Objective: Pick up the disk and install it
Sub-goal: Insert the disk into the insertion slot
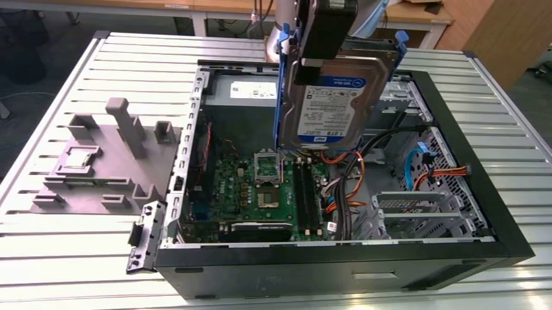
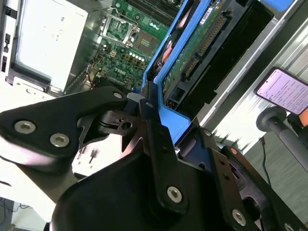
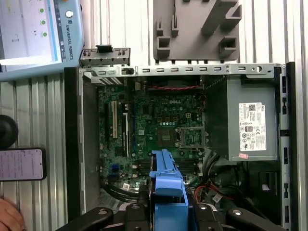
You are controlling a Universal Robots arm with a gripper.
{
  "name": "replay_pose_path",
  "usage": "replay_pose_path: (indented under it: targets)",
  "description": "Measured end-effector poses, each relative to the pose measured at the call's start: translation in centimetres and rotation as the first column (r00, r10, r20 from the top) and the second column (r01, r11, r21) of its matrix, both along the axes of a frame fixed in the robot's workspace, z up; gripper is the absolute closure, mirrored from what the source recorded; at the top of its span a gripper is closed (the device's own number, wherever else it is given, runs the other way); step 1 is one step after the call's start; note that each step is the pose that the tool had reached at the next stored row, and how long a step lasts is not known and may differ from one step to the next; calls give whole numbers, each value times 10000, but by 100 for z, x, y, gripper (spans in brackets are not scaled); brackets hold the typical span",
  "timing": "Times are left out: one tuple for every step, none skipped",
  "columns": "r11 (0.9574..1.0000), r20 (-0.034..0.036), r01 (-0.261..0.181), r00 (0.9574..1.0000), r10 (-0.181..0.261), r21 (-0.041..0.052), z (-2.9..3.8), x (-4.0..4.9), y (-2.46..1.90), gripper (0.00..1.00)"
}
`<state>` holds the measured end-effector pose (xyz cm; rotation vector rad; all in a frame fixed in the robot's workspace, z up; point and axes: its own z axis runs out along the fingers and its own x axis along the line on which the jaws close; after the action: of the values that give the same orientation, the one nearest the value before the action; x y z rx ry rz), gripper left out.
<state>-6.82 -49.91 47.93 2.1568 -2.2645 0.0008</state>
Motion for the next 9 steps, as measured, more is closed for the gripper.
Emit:
replay_pose_path:
  targets:
    - [10000,0,1,10000,-1,1,-1,0,-14,64]
    - [10000,1,0,10000,0,1,-2,0,-27,64]
    - [10000,1,0,10000,0,1,-2,0,-37,64]
    - [10000,1,1,10000,-1,1,-2,-1,-42,64]
    - [10000,0,2,10000,-2,1,-2,-1,-44,64]
    - [10000,1,2,10000,-2,1,-3,-1,-44,64]
    - [10000,0,0,10000,0,1,-2,0,-44,64]
    - [10000,0,0,10000,0,0,-2,0,-45,64]
    - [10000,1,1,10000,-1,1,-2,0,-45,64]
